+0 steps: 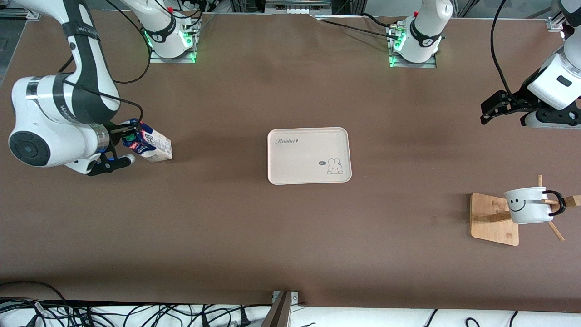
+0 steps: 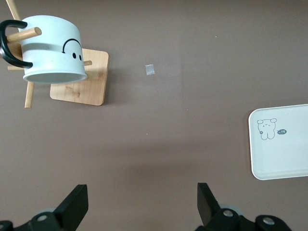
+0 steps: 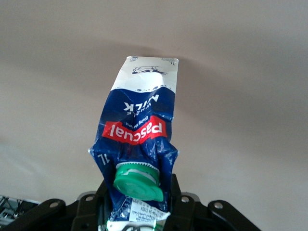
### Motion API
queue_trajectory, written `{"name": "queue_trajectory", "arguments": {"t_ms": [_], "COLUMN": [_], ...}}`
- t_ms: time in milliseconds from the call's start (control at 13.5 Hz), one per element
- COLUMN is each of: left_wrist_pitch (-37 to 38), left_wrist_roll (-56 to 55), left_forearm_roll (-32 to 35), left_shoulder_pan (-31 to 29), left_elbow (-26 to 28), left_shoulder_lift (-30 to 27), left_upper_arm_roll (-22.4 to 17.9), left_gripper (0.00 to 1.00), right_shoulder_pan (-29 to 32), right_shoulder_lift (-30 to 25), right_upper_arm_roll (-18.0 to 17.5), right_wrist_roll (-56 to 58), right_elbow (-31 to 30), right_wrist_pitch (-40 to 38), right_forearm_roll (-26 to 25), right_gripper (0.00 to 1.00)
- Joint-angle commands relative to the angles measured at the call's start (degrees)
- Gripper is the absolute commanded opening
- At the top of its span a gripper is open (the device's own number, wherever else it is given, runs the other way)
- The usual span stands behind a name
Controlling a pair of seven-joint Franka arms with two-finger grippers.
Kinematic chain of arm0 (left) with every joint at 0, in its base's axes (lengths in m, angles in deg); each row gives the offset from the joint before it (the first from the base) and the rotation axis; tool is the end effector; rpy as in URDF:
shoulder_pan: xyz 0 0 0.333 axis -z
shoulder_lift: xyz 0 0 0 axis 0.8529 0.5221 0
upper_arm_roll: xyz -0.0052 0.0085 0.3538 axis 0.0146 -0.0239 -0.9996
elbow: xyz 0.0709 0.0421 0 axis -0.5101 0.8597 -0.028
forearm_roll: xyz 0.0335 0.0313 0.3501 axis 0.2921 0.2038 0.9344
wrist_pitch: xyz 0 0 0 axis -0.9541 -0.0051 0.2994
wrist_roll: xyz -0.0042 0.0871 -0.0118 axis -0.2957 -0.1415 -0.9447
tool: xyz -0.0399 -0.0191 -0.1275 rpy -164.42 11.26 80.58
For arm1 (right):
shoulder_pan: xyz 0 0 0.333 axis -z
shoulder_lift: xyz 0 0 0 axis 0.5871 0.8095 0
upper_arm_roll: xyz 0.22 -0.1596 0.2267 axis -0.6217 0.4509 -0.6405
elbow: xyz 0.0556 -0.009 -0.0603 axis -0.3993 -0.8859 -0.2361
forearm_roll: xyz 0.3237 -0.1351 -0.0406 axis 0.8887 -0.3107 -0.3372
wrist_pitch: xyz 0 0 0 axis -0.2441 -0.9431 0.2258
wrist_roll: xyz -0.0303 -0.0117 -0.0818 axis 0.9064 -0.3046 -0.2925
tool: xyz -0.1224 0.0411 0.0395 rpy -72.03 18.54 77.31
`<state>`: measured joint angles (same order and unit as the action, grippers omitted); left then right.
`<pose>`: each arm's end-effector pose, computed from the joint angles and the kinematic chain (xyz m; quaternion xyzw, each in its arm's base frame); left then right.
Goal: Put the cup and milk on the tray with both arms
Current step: 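Lift the milk carton and carry it over the white tray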
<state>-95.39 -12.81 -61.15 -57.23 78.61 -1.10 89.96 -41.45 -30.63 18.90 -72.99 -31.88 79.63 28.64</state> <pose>0.5092 -0.0171 0.6007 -0.9997 0.0159 -0.0200 0.0048 0.5498 0.0449 0.4200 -0.9557 -0.1316 0.2630 0.0146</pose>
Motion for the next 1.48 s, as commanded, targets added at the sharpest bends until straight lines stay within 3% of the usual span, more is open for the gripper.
{"name": "queue_trajectory", "arguments": {"t_ms": [0,443,664,1403], "left_wrist_pitch": [1.28,1.28,1.28,1.36], "left_wrist_roll": [0.82,0.82,0.82,0.82], "left_forearm_roll": [-0.73,-0.73,-0.73,-0.91], "left_shoulder_pan": [0.2,0.12,0.12,-0.06], "left_elbow": [-1.97,-1.97,-1.97,-1.97], "left_shoulder_lift": [0.95,0.95,0.95,0.86], "left_upper_arm_roll": [-0.49,-0.58,-0.58,-0.58], "left_gripper": [1.0,1.0,1.0,1.0], "right_shoulder_pan": [-0.22,-0.31,-0.31,-0.57], "right_shoulder_lift": [-0.83,-3.2,-3.38,-3.38], "right_upper_arm_roll": [-0.03,-5.73,-6.36,-21.55], "right_wrist_roll": [0.71,-6.13,-7.03,-30.55], "right_elbow": [2.45,3.77,3.77,3.86], "right_wrist_pitch": [-4.87,-8.14,-8.22,-1.64], "right_forearm_roll": [0.37,3.27,3.36,8.18], "right_gripper": [0.47,0.46,0.45,0.41]}}
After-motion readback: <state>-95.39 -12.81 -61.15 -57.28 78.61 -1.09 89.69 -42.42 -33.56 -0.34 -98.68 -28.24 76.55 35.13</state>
